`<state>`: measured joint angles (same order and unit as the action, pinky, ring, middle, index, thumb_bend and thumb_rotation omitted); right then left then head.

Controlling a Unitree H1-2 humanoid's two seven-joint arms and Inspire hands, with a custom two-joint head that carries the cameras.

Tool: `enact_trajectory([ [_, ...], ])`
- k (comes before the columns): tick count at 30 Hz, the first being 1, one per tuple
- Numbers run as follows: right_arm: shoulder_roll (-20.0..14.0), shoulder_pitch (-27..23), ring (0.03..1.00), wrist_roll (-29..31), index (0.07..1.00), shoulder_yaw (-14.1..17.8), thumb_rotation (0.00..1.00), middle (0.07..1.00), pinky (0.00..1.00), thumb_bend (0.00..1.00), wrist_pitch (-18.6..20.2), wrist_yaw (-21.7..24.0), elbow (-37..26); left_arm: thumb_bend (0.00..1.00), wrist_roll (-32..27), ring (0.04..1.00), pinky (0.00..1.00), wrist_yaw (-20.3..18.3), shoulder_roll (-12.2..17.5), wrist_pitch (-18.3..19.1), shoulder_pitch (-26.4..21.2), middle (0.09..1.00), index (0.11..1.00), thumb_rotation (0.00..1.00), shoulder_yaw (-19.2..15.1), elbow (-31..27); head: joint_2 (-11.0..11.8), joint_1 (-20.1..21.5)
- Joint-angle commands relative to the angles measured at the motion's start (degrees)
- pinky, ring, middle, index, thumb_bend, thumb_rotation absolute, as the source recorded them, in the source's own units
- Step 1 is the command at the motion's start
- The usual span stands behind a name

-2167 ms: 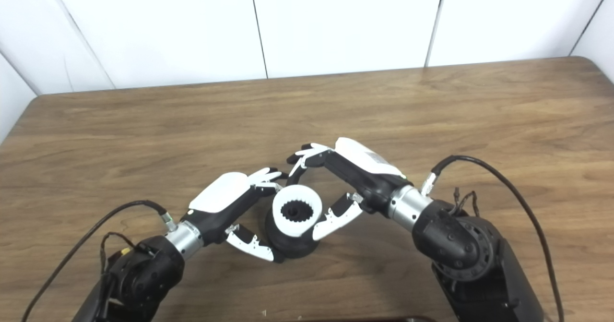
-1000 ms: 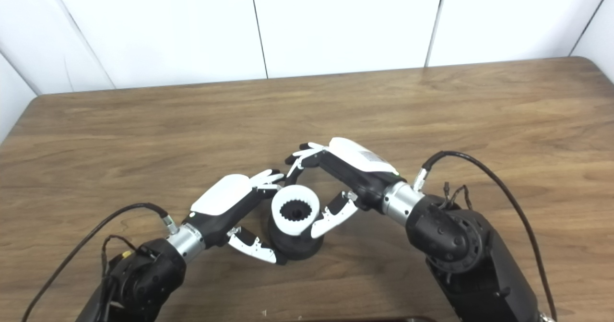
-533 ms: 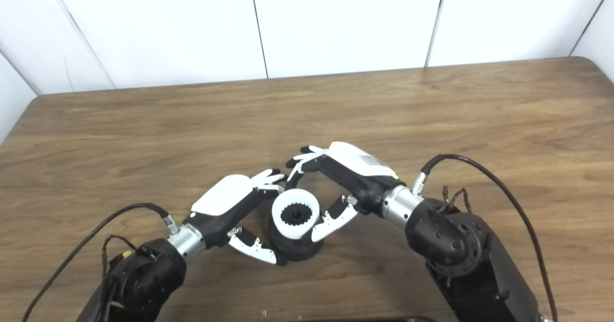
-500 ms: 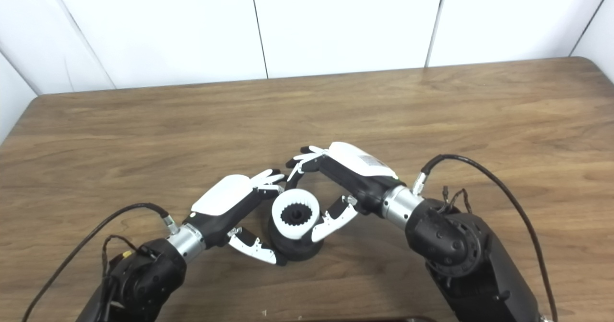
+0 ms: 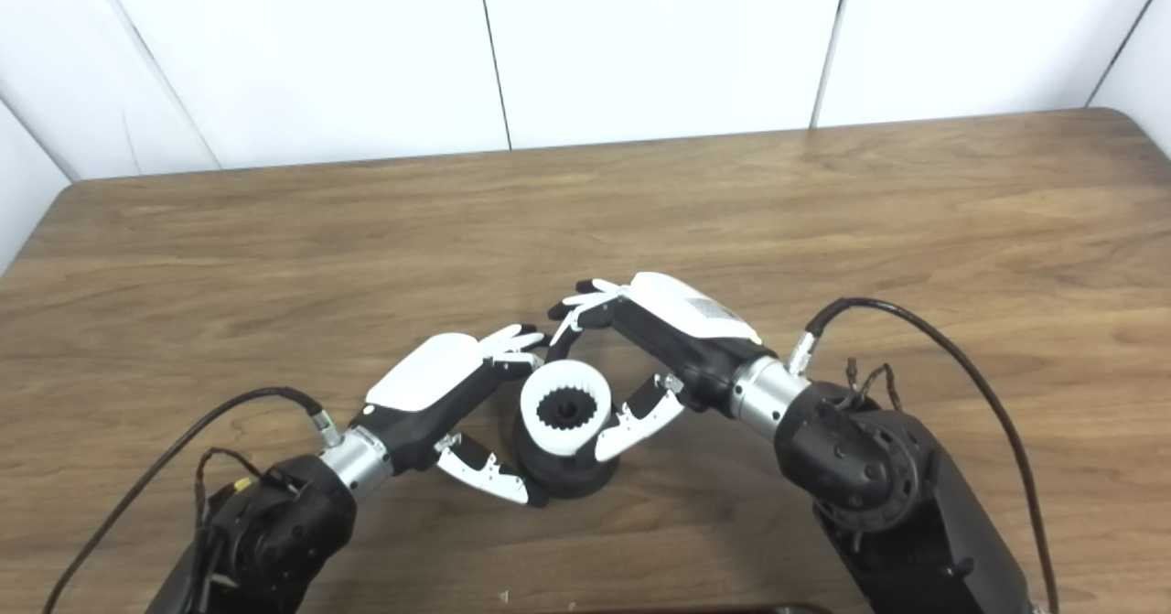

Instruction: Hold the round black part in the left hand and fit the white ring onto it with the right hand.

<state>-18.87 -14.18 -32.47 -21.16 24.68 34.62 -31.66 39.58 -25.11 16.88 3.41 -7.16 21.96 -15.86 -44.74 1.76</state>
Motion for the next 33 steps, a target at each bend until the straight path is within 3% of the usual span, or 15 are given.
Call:
enact_trajectory([
  [1, -0.4, -0.7, 0.967, -0.1, 0.491, 0.3, 0.16, 0.863, 0.98, 0.52, -1.3, -0.7, -0.6, 0.83, -1.3, 0.984, 0.87, -0.3, 0.0, -0.3, -1.3, 0.94, 0.679, 0.33, -0.1, -0.8, -0.1, 0.0],
  [33, -1.8, 1.2, 0.963, -0.2, 0.491, 0.3, 0.16, 0.858, 0.96, 0.52, -1.2, -1.5, -0.7, 0.82, -1.6, 0.992, 0.86, -1.3, -0.1, 0.8, -1.9, 0.947, 0.684, 0.34, -1.3, -1.8, -0.5, -0.1],
])
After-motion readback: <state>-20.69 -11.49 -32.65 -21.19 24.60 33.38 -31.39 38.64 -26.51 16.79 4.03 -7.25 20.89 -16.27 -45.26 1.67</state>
